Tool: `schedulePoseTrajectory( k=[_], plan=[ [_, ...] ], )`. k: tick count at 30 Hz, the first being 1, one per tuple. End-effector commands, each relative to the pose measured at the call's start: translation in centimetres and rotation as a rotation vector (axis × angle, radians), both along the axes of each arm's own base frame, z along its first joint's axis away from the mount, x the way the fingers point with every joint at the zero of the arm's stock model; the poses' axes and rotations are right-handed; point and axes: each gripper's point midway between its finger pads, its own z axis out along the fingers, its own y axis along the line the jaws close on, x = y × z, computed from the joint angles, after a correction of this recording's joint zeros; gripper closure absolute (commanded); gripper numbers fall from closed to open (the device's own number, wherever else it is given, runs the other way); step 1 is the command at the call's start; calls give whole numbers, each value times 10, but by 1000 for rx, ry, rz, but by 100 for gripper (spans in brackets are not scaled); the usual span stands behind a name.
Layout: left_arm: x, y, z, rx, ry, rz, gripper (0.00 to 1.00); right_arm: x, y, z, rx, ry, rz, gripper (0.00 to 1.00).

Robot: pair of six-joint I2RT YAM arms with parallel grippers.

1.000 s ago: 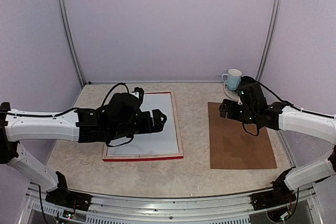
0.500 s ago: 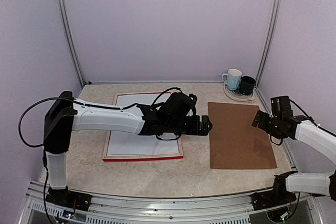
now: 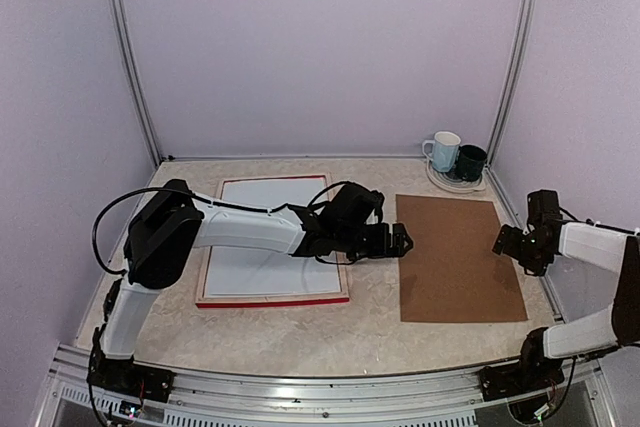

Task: Put the photo into the frame
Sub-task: Pick up the backboard from the center of the board.

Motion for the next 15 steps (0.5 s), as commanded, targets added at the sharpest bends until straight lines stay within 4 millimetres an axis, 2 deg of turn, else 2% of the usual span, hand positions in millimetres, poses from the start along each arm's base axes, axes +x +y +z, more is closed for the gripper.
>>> schedulePoseTrajectory(
  k=[1, 5, 15],
  plan=[
    [12, -15, -11, -57, 30, -6, 1, 8, 3, -8, 22, -14, 38, 1],
    [18, -17, -28, -49, 55, 12, 1, 10, 7, -10, 30, -25, 59, 2],
    [18, -30, -42, -76, 93, 1, 1, 11, 5, -17, 28, 8, 52, 2]
  ],
)
